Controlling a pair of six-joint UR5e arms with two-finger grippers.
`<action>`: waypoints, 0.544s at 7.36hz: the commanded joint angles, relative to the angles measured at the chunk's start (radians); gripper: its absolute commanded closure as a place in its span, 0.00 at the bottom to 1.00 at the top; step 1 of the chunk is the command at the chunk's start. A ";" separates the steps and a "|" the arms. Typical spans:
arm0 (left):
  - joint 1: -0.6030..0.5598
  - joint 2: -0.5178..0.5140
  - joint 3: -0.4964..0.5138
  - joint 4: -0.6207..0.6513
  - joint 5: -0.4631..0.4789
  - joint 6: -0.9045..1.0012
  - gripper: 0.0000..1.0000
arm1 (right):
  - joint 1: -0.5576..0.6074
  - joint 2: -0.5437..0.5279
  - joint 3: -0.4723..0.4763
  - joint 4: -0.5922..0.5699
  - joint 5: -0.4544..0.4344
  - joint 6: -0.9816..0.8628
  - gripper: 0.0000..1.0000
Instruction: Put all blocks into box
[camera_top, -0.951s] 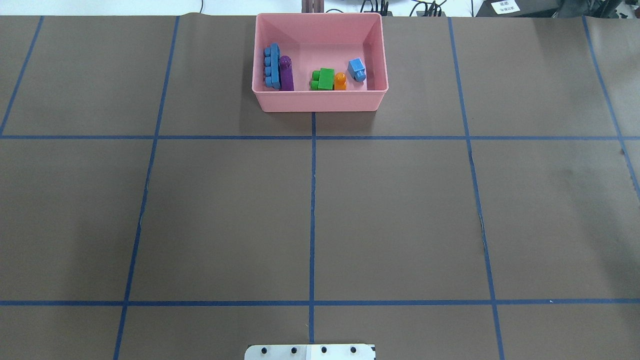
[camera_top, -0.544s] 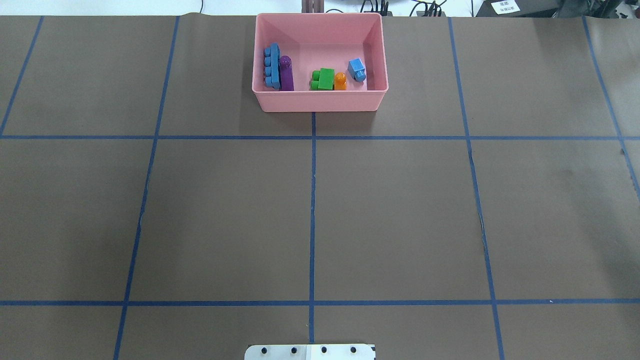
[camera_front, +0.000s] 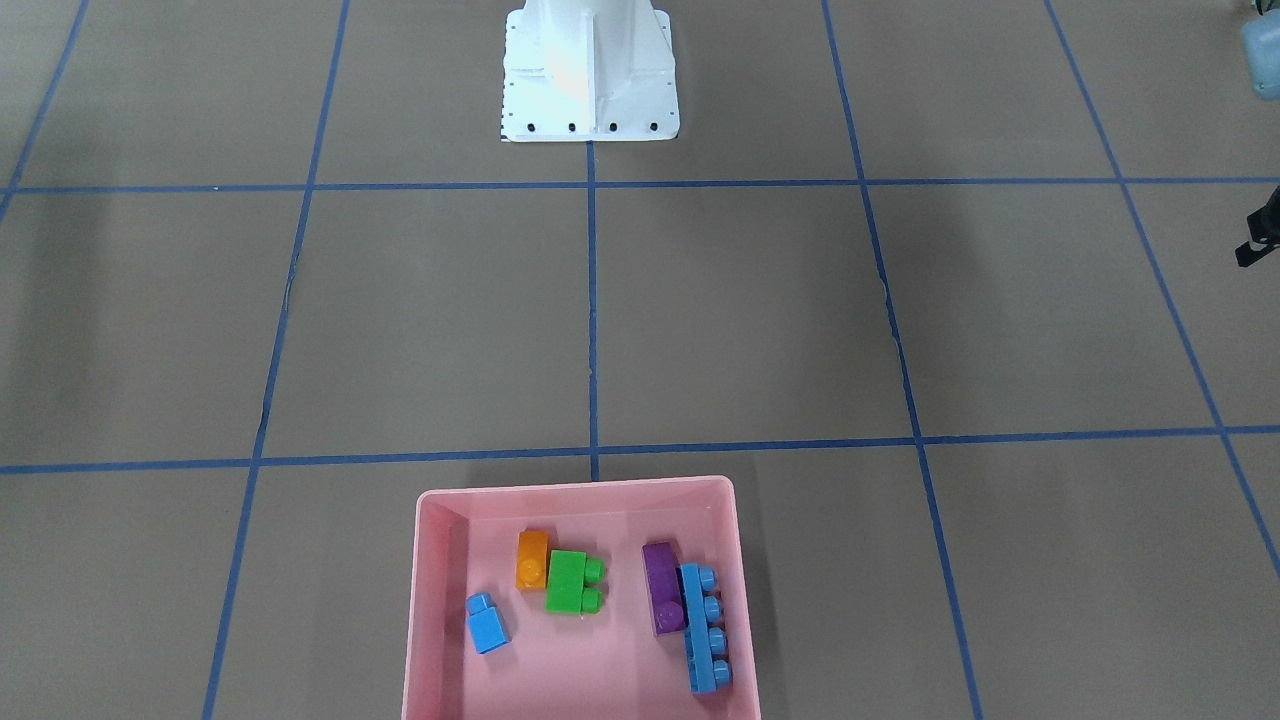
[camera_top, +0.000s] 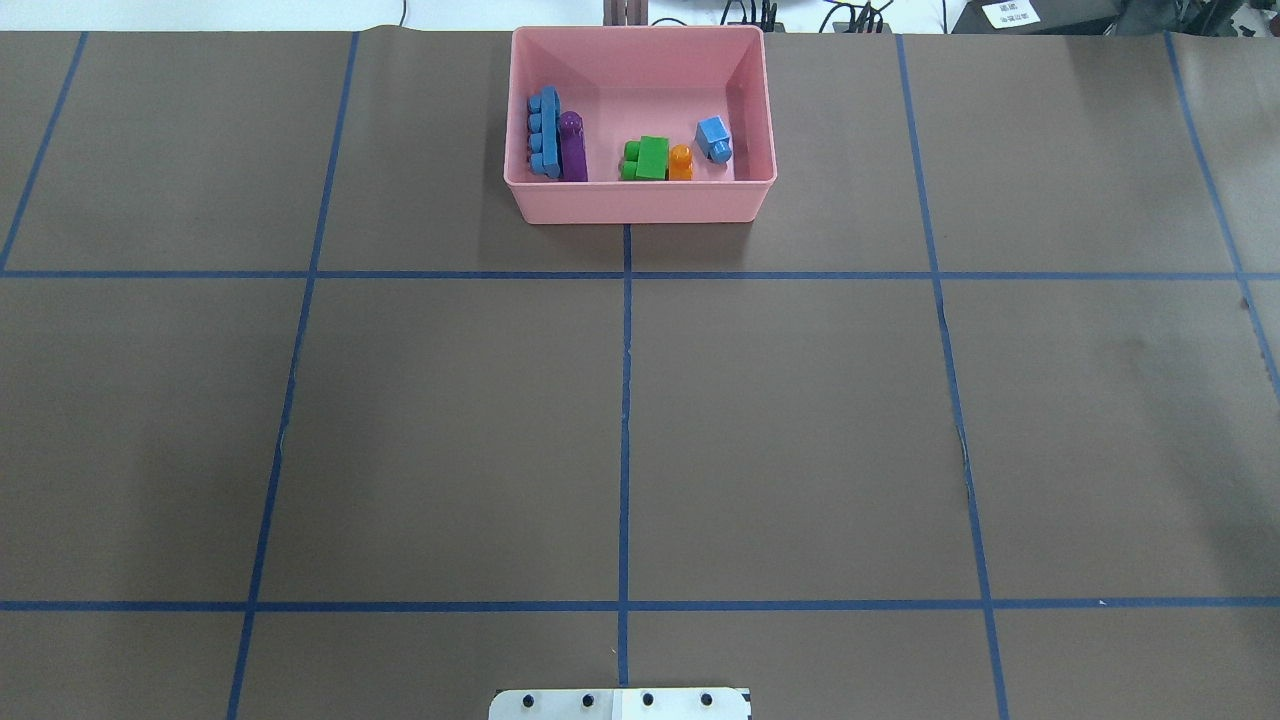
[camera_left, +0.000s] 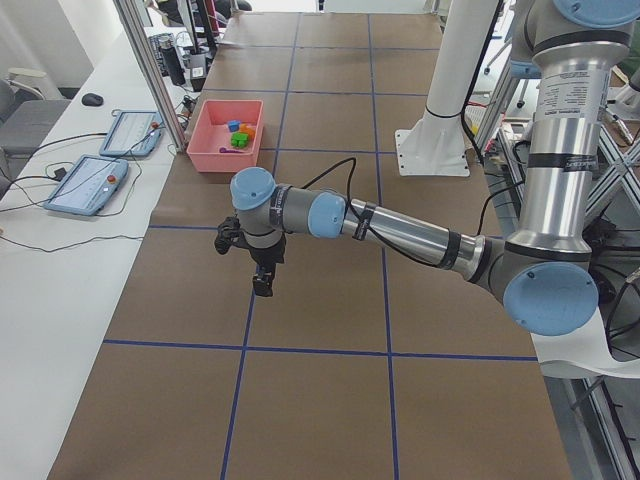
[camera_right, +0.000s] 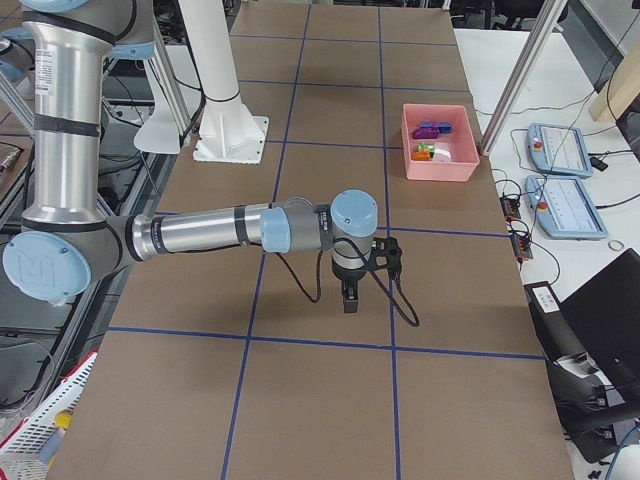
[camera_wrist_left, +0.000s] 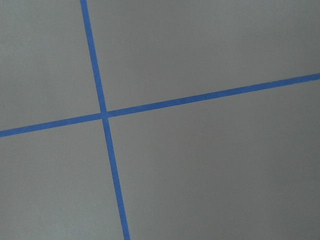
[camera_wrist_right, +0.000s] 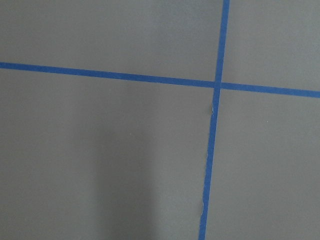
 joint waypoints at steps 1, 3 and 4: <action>0.000 0.007 -0.006 -0.003 0.001 0.001 0.00 | 0.000 -0.005 -0.005 0.001 -0.002 0.002 0.00; -0.003 0.015 -0.012 -0.003 0.001 0.002 0.00 | 0.000 0.001 -0.015 -0.001 0.000 0.003 0.00; -0.003 0.015 -0.014 -0.003 -0.001 0.001 0.00 | 0.000 0.001 -0.018 -0.002 0.001 0.003 0.00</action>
